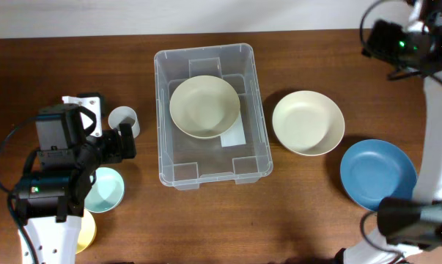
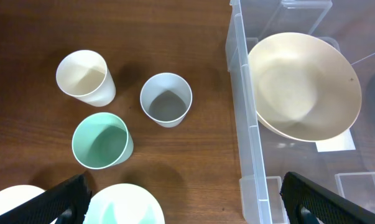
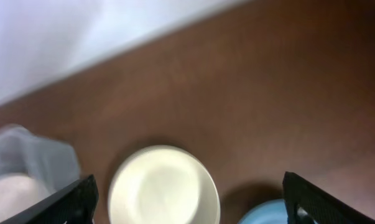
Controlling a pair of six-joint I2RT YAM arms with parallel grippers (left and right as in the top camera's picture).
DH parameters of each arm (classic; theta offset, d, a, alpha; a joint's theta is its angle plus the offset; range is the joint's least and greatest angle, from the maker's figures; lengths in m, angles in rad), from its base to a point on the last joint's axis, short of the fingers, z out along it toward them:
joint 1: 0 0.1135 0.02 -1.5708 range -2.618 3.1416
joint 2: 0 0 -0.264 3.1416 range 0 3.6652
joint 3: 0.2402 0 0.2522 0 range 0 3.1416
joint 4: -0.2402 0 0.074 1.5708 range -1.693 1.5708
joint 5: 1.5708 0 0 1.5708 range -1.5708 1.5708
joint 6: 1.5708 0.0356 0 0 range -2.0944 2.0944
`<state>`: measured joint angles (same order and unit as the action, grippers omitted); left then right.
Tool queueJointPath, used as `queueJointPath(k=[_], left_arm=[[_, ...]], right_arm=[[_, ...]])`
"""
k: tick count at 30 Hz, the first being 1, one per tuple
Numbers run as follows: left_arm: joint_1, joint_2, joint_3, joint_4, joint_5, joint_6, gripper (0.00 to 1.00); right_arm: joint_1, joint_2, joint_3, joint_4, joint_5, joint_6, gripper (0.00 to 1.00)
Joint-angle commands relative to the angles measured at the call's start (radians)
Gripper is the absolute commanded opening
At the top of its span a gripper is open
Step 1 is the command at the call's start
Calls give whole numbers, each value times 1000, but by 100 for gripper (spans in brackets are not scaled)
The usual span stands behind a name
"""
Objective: Pack container
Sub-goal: 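Lower the cream bowl into the container and open right gripper, then move right gripper to the second cream bowl and grasp its rim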
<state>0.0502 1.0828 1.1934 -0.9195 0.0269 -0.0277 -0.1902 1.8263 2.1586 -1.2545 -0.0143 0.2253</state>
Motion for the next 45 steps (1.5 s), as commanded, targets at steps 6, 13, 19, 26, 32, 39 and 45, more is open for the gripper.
queueJointPath(k=[6, 13, 19, 26, 32, 39, 45], left_arm=[[3, 2, 23, 8, 0, -10, 100], [3, 2, 23, 10, 0, -10, 100], [3, 2, 23, 10, 0, -10, 100], [3, 2, 23, 10, 0, -10, 100], [3, 2, 23, 10, 0, -10, 100], [3, 2, 23, 10, 0, -10, 100], [3, 2, 23, 10, 0, -10, 100]], right_arm=[[-132, 214, -176, -22, -267, -187, 92], [-102, 427, -197, -19, -266, -226, 92], [-90, 538, -197, -5, -266, -225, 88], [-90, 560, -197, 6, -263, -225, 77], [-90, 560, -197, 3, -264, -225, 49], [-90, 561, -236, 6, -263, -225, 49], [-90, 561, -296, 43, -263, -225, 40]])
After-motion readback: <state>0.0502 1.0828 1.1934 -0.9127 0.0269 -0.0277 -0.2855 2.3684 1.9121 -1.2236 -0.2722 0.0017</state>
